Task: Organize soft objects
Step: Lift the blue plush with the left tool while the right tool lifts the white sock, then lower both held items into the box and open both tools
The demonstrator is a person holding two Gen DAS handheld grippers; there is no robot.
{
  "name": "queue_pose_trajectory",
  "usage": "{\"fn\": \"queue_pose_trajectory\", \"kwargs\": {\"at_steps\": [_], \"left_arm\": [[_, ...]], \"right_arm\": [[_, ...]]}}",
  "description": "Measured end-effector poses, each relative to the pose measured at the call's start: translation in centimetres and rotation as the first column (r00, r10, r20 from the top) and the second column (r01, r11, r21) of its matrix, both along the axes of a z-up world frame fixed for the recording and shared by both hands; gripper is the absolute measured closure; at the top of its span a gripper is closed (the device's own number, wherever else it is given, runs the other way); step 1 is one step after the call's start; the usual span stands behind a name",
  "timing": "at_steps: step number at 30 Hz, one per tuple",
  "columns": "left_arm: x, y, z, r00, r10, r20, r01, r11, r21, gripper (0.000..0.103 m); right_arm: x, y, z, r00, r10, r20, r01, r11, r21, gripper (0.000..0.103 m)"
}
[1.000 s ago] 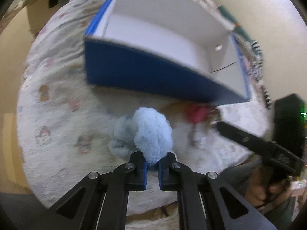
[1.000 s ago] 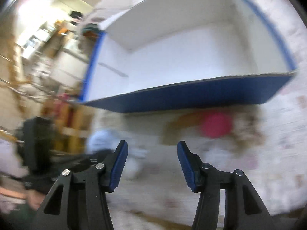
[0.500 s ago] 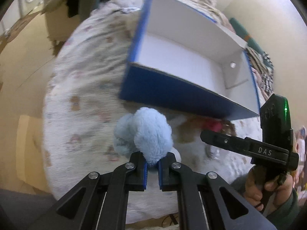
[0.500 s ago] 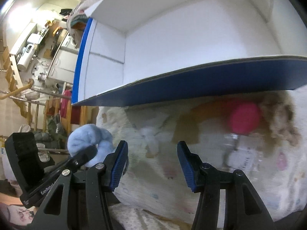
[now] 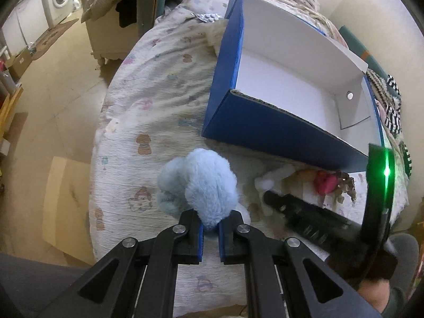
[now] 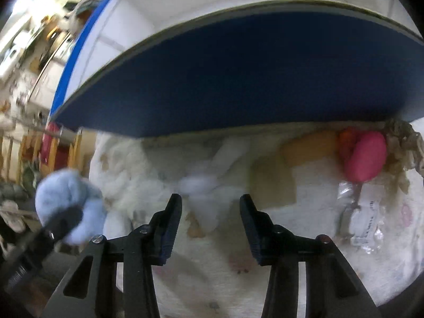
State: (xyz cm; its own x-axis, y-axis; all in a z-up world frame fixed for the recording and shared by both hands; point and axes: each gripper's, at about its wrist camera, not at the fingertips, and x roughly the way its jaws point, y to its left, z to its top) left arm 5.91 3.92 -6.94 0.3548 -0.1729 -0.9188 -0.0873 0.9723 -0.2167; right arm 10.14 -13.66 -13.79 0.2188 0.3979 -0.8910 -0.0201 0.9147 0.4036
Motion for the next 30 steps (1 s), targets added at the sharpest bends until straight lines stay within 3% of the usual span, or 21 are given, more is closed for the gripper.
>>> {"fn": "queue_pose_trajectory", "kwargs": {"at_steps": [4,6,8,15,22,30], "left_arm": [[-0.1,-0.2,0.1,1.000,-0.003,0.007,0.003,1.000,0.015,0.095],[-0.2,-0.3,0.1,1.000,-0.003,0.010,0.003,1.000,0.026,0.095],[-0.3,-0.3,0.0,1.000,-0.002,0.008,0.002,0.999,0.036,0.095],[-0.4,-0.5,0.6,1.000,0.004,0.028,-0.005,0.999,0.034,0.095],[-0.8,-2.3,3.7,0.993,-0.065,0.095,0.063,0.998,0.028,0.095],[1.1,-4.5,8.5,0.968,-0.119,0.219,0.093,0.988,0.123,0.095]], "right_arm": [[-0.2,2.1,-1.3,0.997,0.078,-0.001,-0.078,0.995,-0.056,0.073],[-0.2,2.8,-1.6,0.995,0.099,0.005,-0.098,0.991,-0.086,0.089],[-0.5,3.0,-1.2,0.992,0.120,0.027,-0.117,0.988,-0.097,0.094],[-3.5,0.4,3.4,0.987,0.138,0.079,-0.136,0.990,-0.030,0.094],[-6.1,-4.6,11.0,0.961,0.159,0.225,-0.165,0.986,0.009,0.094],[-5.5,-9.5,16.5,0.927,0.115,0.356,-0.116,0.993,-0.019,0.094]]}}
